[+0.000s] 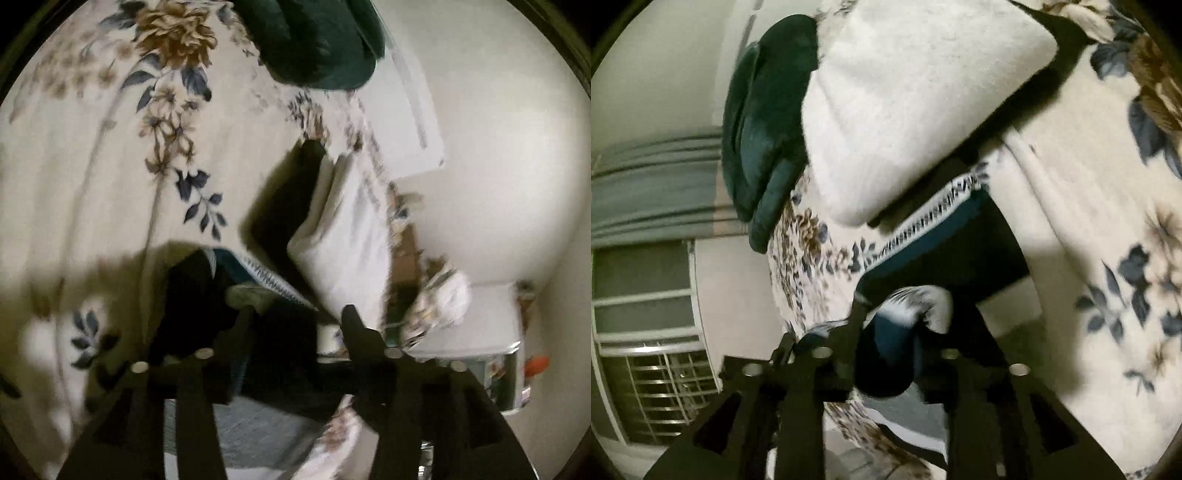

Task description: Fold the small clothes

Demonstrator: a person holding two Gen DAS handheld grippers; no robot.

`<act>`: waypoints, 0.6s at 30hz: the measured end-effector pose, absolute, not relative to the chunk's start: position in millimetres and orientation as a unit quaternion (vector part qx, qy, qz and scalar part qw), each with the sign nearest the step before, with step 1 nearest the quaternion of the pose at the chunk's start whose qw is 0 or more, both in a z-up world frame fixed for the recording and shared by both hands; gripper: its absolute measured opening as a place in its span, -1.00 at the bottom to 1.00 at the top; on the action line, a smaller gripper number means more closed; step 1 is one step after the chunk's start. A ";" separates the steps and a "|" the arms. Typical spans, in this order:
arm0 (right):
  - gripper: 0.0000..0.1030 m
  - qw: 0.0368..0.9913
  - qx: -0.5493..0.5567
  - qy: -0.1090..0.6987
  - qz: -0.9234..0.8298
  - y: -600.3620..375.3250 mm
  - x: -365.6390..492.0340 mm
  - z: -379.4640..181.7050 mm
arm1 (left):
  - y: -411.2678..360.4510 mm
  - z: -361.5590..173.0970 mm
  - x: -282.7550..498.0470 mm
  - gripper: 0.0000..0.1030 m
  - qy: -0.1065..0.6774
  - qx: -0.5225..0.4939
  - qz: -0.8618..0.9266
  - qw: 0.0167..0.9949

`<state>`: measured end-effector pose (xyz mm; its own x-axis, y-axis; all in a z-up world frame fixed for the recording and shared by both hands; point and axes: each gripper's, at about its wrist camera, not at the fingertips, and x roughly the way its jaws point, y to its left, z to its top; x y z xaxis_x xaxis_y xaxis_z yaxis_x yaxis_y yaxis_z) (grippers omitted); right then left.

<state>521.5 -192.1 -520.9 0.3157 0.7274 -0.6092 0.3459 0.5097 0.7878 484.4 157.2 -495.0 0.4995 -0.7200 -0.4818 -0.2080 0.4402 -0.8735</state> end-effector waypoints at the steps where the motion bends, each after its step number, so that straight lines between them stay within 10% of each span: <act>1: 0.02 0.668 0.466 0.562 0.146 -193.5 520.8 -519.0 | 163.6 -496.2 483.6 0.06 0.464 -0.502 -0.176 0.708; 5: 0.31 0.677 0.448 0.567 0.142 -203.5 508.5 -516.3 | 174.3 -495.0 480.2 0.13 0.470 -0.471 -0.161 0.729; 16: 0.32 0.704 0.291 0.643 0.084 -189.5 536.1 -562.4 | 112.9 -537.8 532.0 0.09 0.561 -0.258 -0.170 0.768; 17: 0.25 0.703 0.283 0.647 0.083 -186.7 539.9 -566.6 | 113.8 -534.9 533.9 -0.14 0.550 -0.262 -0.174 0.774; 18: -0.18 0.707 0.274 0.646 0.086 -182.7 545.1 -569.5 | 115.3 -529.6 534.6 -0.83 0.539 -0.263 -0.176 0.781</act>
<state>545.1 -182.7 -569.5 0.1505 0.4757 -0.8666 0.2328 0.8349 0.4987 534.6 115.3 -529.6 0.3574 -0.5590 -0.7482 -0.0085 0.7991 -0.6012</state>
